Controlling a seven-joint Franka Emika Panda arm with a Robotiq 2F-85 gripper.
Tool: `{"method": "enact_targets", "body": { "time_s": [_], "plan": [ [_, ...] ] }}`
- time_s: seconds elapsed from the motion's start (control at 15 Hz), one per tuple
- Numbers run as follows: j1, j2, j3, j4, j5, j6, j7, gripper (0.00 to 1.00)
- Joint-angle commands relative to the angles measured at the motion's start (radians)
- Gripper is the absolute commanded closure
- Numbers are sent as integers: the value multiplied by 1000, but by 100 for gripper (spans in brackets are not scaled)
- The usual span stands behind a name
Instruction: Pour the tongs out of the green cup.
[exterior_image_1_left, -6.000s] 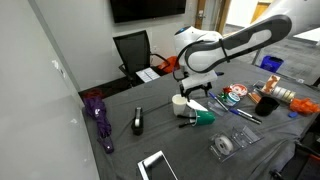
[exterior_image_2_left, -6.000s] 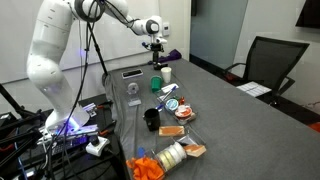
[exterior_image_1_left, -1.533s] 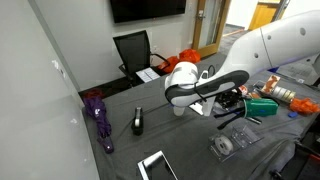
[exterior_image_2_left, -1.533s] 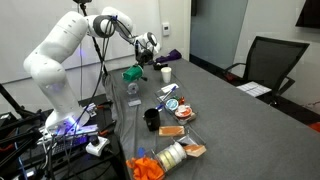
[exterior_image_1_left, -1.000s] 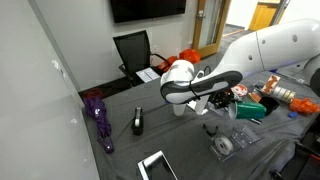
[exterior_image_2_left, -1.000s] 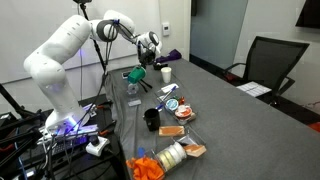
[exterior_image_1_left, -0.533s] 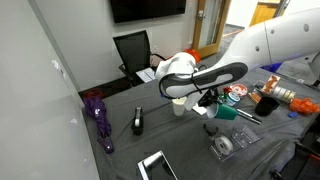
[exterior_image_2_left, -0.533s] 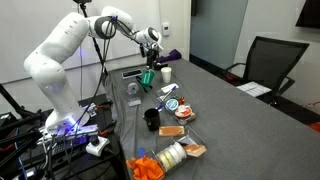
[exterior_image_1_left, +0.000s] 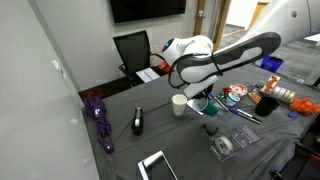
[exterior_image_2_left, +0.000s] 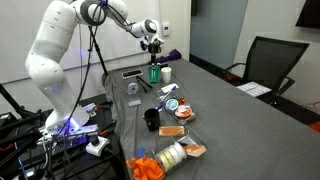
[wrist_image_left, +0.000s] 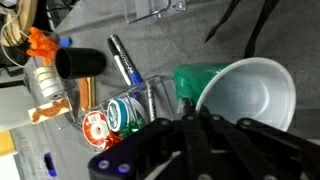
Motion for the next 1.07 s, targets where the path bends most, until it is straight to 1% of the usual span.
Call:
{"method": "enact_targets", "body": {
  "time_s": [0.0,0.27,0.47,0.8,1.0],
  "plan": [
    [-62,-153,23,-236,43,237,-92,99],
    [-119,-246,34,-432,135,477,-238,99],
    [-158,-325,47,-584,245,610,-385,99],
    [-222,-438,89,-754,490,760,-685,99],
    [-255,-482,121,-808,657,794,-886,99]
  ]
}}
